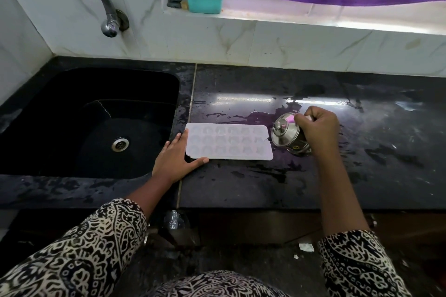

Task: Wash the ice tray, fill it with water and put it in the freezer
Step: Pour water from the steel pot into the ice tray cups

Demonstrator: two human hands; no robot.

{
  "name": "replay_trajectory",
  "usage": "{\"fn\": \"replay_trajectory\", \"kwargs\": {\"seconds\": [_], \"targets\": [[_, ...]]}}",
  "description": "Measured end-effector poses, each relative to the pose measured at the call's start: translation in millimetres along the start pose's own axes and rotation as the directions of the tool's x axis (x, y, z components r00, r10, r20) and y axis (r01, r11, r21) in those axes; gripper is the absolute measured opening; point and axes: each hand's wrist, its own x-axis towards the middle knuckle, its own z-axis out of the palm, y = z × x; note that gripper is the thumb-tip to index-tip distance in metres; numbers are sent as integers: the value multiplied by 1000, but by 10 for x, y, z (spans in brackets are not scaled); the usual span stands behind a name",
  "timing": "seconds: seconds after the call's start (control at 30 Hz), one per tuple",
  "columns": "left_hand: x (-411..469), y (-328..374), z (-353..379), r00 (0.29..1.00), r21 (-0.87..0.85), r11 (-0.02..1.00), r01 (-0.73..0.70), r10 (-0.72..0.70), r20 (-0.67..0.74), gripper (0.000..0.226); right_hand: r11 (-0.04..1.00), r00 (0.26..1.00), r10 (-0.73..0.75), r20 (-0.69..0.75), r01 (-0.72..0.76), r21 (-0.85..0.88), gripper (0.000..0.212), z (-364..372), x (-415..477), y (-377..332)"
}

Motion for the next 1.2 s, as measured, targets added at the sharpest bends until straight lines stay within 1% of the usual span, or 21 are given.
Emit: {"fn": "replay_trajectory", "kwargs": {"seconds": [0.6,0.8,0.87,0.93,0.97,1.07,1.13,1.2], "targets": [[7,-3,-5,1000,9,1000,-5,5,-4,123,995,999,32,-31,-29,91,40,-54,-20,4],[4,-1,-3,1000,14,1000,-6,6,-2,123,986,997,61,-42,-54,157,39,-47,4,43],[6,0,-6,1000,12,1000,-4,4,-1,123,970,993,105,-46,-92,224,37,-52,28,77],[4,-1,-6,1000,7,1000,0,0,2,123,924,979,199,-41,-173,340,34,-53,49,111],[2,-1,-5,1000,5,1000,1,-1,2,122,885,968,250,-34,-214,413,33,-49,54,122],[1,2,-2,1000,4,1000,5,-5,0,117,723,929,370,-3,-286,629,32,-12,58,122],[2,7,1,1000,7,1000,6,-6,-1,115,625,911,412,29,-305,718,30,40,57,96],[1,12,-1,1000,4,1000,8,-8,-3,114,567,903,427,51,-312,762,29,116,59,53]]}}
